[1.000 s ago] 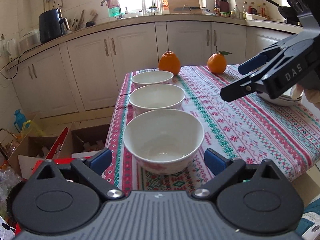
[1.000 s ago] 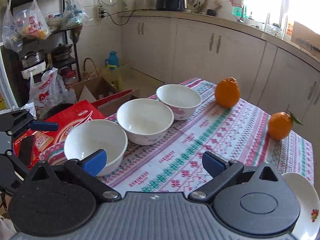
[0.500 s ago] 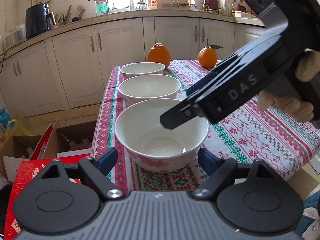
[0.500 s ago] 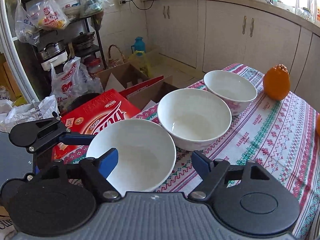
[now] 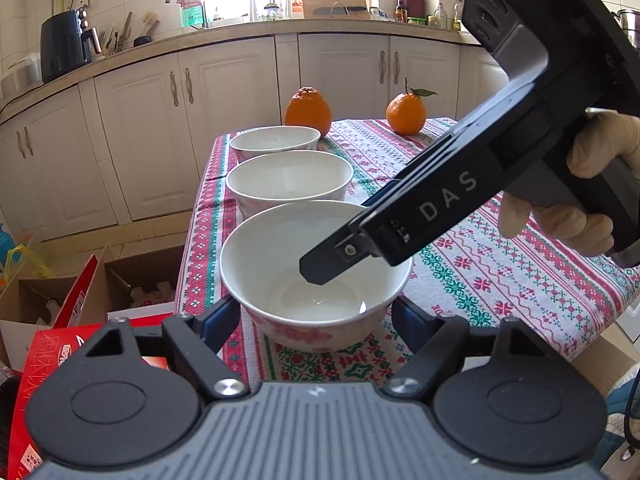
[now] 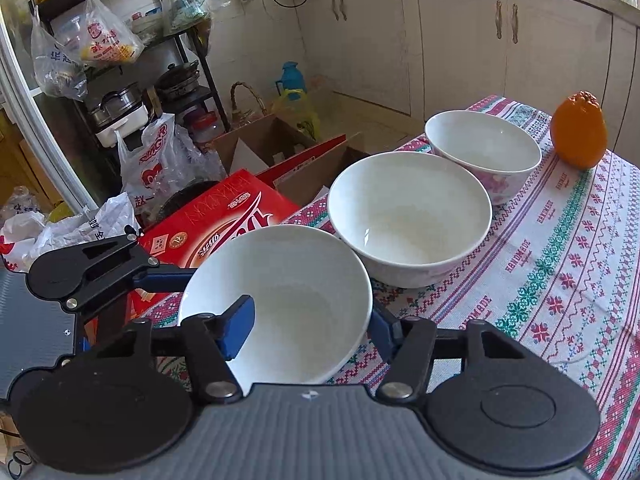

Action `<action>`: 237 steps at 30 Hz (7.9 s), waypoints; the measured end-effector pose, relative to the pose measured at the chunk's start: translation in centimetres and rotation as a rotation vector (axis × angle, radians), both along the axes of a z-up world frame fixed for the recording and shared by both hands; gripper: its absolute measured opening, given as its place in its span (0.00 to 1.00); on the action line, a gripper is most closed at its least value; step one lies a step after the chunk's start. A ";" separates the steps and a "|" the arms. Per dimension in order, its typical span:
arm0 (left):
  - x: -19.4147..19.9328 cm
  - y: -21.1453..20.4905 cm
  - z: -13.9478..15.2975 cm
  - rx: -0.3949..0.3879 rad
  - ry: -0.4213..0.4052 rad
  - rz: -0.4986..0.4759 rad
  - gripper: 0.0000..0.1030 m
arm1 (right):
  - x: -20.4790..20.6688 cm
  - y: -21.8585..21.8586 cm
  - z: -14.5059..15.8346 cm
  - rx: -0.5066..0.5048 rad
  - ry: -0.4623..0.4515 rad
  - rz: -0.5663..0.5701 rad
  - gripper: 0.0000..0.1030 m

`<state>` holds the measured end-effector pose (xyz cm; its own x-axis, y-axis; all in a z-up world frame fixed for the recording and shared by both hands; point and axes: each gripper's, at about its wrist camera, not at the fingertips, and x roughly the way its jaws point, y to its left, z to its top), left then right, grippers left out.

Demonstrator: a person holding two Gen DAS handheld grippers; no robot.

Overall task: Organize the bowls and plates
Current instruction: 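Grasp the bowl rim with the left gripper while the right gripper grasps its rim, then lift the bowl with both grippers and set it beside the plate stack, then move both grippers to the next flowered bowl and grasp its rim, then lift the second bowl with both grippers, then carry the second bowl over the first bowl and lower it inside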

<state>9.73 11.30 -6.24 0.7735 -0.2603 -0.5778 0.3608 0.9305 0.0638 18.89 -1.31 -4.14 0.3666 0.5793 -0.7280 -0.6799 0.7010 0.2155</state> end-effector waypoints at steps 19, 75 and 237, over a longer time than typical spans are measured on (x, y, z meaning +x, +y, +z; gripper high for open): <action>0.0 -4.1 1.7 0.013 0.012 -0.145 0.80 | -2.9 -5.7 1.9 0.024 -0.034 -0.109 0.64; 1.3 -10.2 0.8 0.003 0.014 -0.319 0.93 | -5.3 -14.9 1.8 -0.033 -0.123 -0.380 1.00; 3.2 -13.3 2.9 0.027 0.098 -0.331 0.85 | -2.4 -16.7 2.8 0.036 0.024 -0.262 0.69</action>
